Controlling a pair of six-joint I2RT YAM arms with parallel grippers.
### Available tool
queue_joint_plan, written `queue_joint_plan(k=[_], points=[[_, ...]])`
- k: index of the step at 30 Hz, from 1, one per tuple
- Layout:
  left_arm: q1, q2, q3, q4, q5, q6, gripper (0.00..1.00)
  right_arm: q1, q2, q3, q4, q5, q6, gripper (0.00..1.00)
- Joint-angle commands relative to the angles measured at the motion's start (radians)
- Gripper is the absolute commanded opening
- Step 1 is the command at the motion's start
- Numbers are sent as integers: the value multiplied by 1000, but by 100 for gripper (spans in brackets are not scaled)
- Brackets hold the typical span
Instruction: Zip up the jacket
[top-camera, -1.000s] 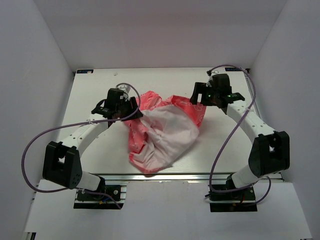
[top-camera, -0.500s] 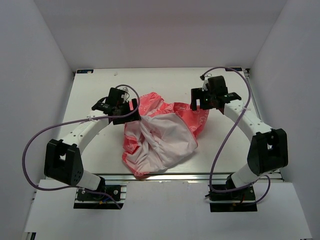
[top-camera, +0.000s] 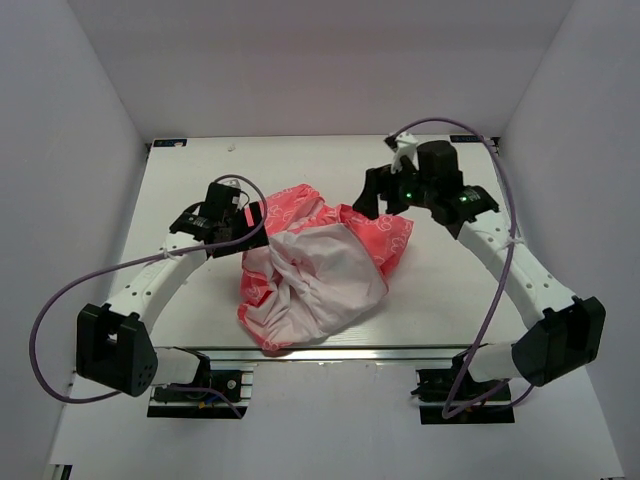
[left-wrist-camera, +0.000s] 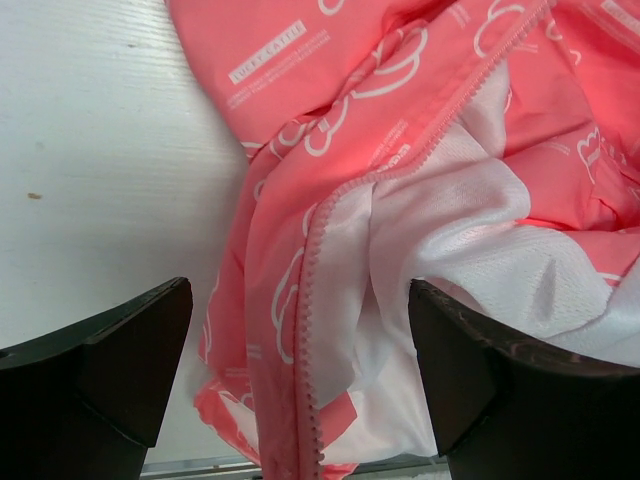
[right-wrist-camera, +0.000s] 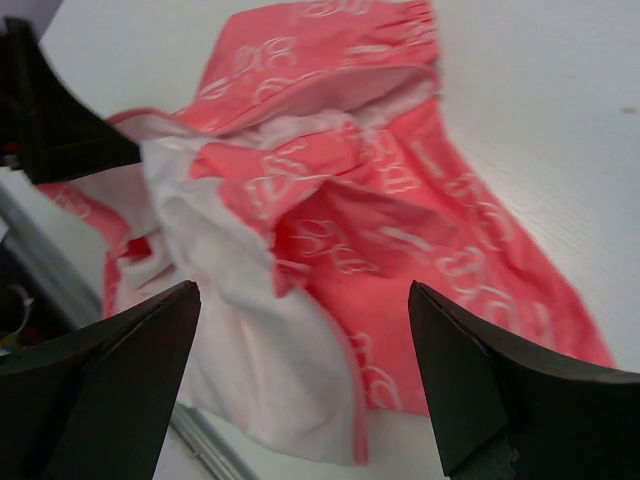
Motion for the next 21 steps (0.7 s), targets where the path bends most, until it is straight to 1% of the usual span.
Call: queue_joint_plan(k=[1,6,8,10,11,12,14,15,16,17,19,20,21], points=[[5,-54,-23,54,92,9,98,70,74,25,28,-139,46,89],[5,-122,-12,106,77,8,98,126,157,2,117,-143,162,89],[5,-135,2,112,32,5,98,132,200,-20,155,-152,208,89],[6,-125,16,108,-26,-6,98,132,234,-32,245,-180,225,84],[8,-116,34,109,-41,-6,98,133,243,-44,285,-209,243,79],[13,-105,43,112,-52,-6,98,133,263,-40,322,-211,247,62],[22,-59,54,135,-75,-4,98,133,269,-29,327,-154,263,32],[26,-38,72,135,-81,-4,98,132,257,-20,290,-125,258,14],[29,13,85,140,-77,0,98,132,246,-18,261,-41,253,4],[28,41,95,143,-72,0,98,132,234,-20,232,14,248,0],[29,96,126,173,-40,6,98,124,185,-50,154,111,241,0],[30,151,134,190,-2,12,98,109,169,-66,135,168,235,0],[30,179,155,201,17,13,98,100,142,-98,117,182,221,0]])
